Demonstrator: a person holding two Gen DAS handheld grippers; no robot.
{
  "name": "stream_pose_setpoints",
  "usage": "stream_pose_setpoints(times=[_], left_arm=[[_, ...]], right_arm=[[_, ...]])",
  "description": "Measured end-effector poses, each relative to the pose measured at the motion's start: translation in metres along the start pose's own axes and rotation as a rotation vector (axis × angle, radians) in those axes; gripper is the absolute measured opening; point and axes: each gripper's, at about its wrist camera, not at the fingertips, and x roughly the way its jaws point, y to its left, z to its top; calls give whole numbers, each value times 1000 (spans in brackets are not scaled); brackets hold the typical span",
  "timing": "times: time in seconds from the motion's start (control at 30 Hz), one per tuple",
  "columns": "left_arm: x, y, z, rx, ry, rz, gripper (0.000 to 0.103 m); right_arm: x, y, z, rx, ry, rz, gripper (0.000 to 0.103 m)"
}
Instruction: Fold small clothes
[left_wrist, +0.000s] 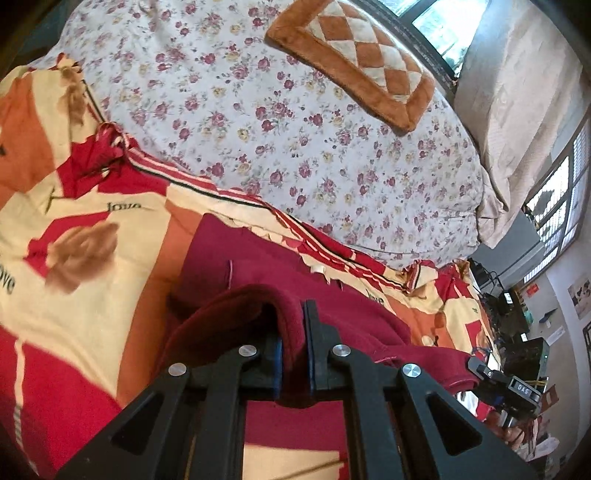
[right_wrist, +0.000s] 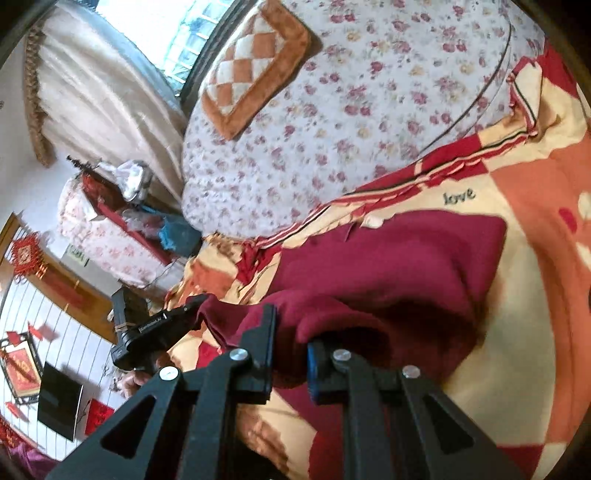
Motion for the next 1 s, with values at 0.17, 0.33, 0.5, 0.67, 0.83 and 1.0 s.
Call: stream_pose_setpoints(times=[0.17,0.33,0.5,0.67,0.83,1.0], left_arm=[[38,11,26,-31,43,17,0],[75,27,44,-72,80,39,0],[108,41,57,-96,104,65,0],[133,52,63,-121,133,59,0],[132,57,68,-143,136,5,4],[116,50,74,-133,107,-10,19]], right_arm=[[20,-20,25,42,-3,-55,13],[44,-48,48,103,6,-84,13],[70,-75,69,142,26,-117,13],[95,-109,81,232,47,-126,16],[93,-131,90,321,21,-121,48],[46,-104,91,190,-81,-132,60]])
